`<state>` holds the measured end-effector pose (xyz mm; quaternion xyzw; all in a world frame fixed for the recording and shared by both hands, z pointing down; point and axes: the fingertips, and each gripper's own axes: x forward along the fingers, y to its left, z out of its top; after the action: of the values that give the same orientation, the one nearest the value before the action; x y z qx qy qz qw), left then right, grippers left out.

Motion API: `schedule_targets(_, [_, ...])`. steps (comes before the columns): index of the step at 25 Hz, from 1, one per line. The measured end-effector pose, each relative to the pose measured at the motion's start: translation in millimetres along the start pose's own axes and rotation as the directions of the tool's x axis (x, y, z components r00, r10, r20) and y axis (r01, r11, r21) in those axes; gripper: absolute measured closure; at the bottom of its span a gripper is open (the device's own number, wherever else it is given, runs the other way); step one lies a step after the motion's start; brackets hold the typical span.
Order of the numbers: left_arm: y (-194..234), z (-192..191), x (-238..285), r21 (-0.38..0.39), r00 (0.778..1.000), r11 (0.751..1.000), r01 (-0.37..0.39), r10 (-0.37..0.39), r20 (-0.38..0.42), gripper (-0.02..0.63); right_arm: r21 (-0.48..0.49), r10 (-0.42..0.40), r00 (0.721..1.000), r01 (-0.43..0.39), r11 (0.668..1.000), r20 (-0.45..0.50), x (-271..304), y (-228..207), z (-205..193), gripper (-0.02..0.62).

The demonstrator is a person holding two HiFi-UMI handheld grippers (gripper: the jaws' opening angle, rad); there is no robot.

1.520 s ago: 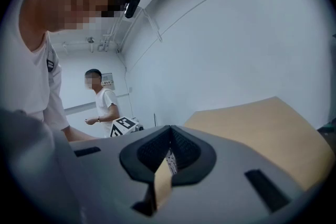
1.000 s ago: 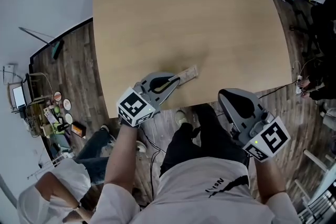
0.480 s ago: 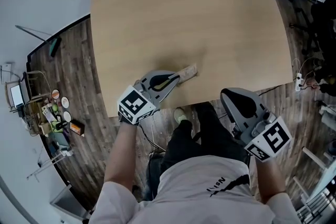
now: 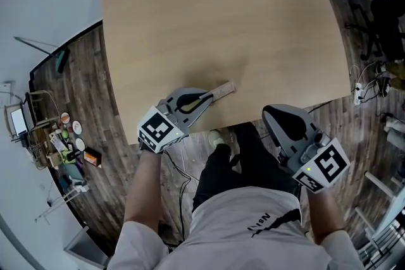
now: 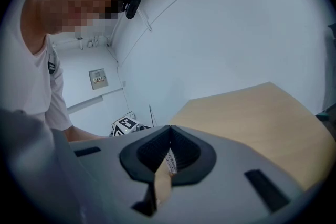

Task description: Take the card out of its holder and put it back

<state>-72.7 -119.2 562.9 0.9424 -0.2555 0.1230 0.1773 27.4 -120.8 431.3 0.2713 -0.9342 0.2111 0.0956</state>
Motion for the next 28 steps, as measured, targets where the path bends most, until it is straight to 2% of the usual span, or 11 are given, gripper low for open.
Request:
schedule_targets(6, [3.1, -1.1, 0.7, 0.008, 1.0, 1.0, -0.009, 0.009, 0.001, 0.58, -0.001, 0.001, 1.0, -0.001, 1.0, -0.001, 1.1, 2.1, -2.0, 0.581])
schedule_targets(14, [-5.4, 1.5, 5.2, 0.033, 0.998, 0.998, 0.058, -0.057, -0.009, 0.58, 0.002, -0.009, 1.0, 0.009, 1.0, -0.008, -1.5, -2.4, -3.9, 0.581])
schedule_targets(28, [-8.1, -3.3, 15.3, 0.101, 0.993, 0.989, 0.107, -0.101, -0.06, 0.58, 0.003, -0.011, 1.0, 0.011, 1.0, -0.02, -2.4, -4.9, -9.0, 0.581])
